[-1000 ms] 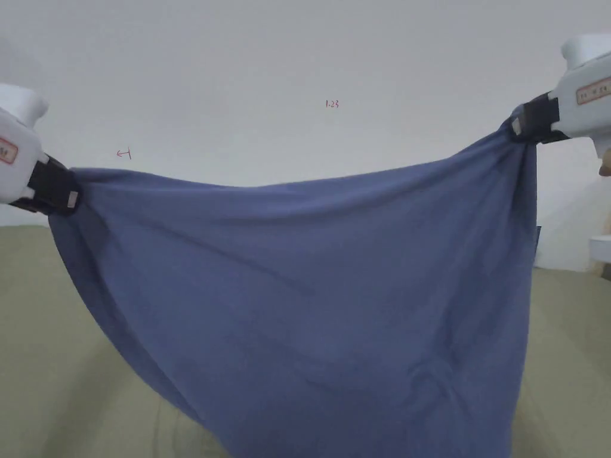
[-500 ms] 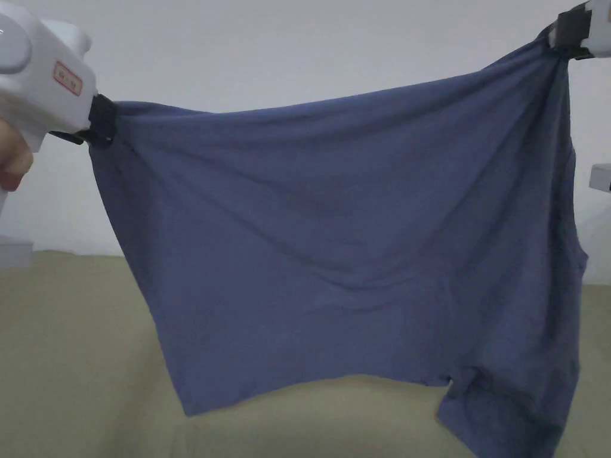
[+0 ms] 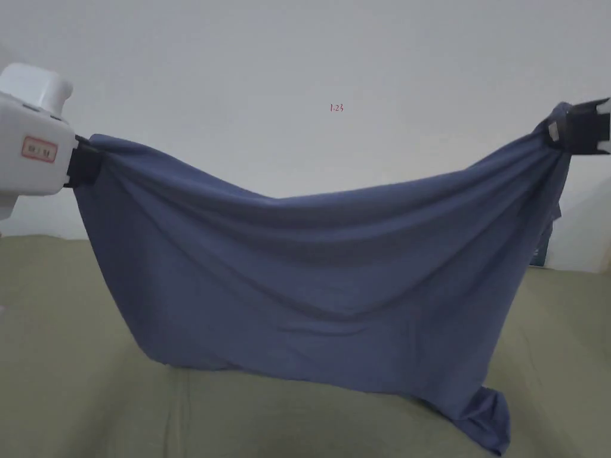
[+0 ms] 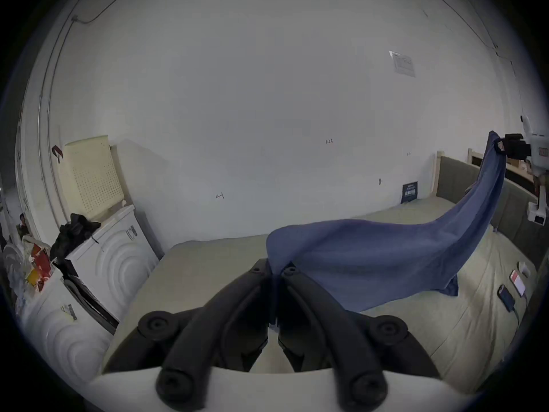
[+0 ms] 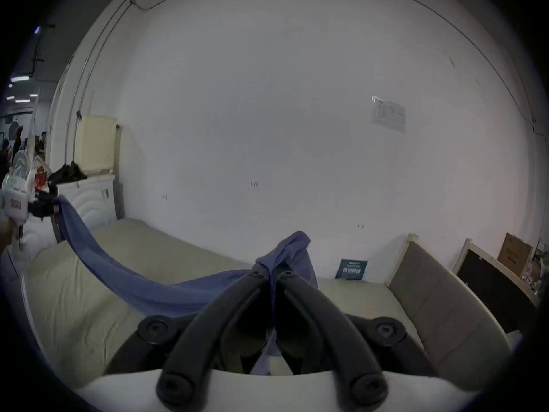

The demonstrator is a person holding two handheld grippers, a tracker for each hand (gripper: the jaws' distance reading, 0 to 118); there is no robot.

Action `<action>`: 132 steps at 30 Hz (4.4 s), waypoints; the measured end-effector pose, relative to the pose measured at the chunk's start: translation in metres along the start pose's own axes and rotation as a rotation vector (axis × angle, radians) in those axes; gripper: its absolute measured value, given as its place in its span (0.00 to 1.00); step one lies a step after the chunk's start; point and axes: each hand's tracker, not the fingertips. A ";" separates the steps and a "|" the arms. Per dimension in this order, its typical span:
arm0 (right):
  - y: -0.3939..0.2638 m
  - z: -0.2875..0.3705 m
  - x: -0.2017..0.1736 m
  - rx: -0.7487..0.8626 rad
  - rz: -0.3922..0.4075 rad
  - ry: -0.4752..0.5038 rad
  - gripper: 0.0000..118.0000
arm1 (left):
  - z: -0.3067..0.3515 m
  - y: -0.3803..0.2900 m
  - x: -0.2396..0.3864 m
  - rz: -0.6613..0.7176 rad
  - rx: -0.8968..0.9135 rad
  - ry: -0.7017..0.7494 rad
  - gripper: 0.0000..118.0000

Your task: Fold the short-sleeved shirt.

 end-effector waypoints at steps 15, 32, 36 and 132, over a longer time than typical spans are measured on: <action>-0.126 0.148 -0.025 -0.055 -0.019 -0.129 0.02 | 0.113 -0.145 0.014 0.074 0.011 -0.073 0.04; -0.331 0.244 -0.048 -0.434 -0.268 -0.066 0.02 | 0.185 -0.342 0.043 0.197 -0.279 -0.122 0.04; -0.360 0.248 -0.050 -0.525 -0.279 -0.037 0.02 | 0.183 -0.371 0.043 0.245 -0.352 -0.152 0.04; -0.326 0.039 -0.032 -0.746 -0.318 -0.019 0.03 | -0.008 -0.291 0.037 0.356 -0.577 -0.176 0.08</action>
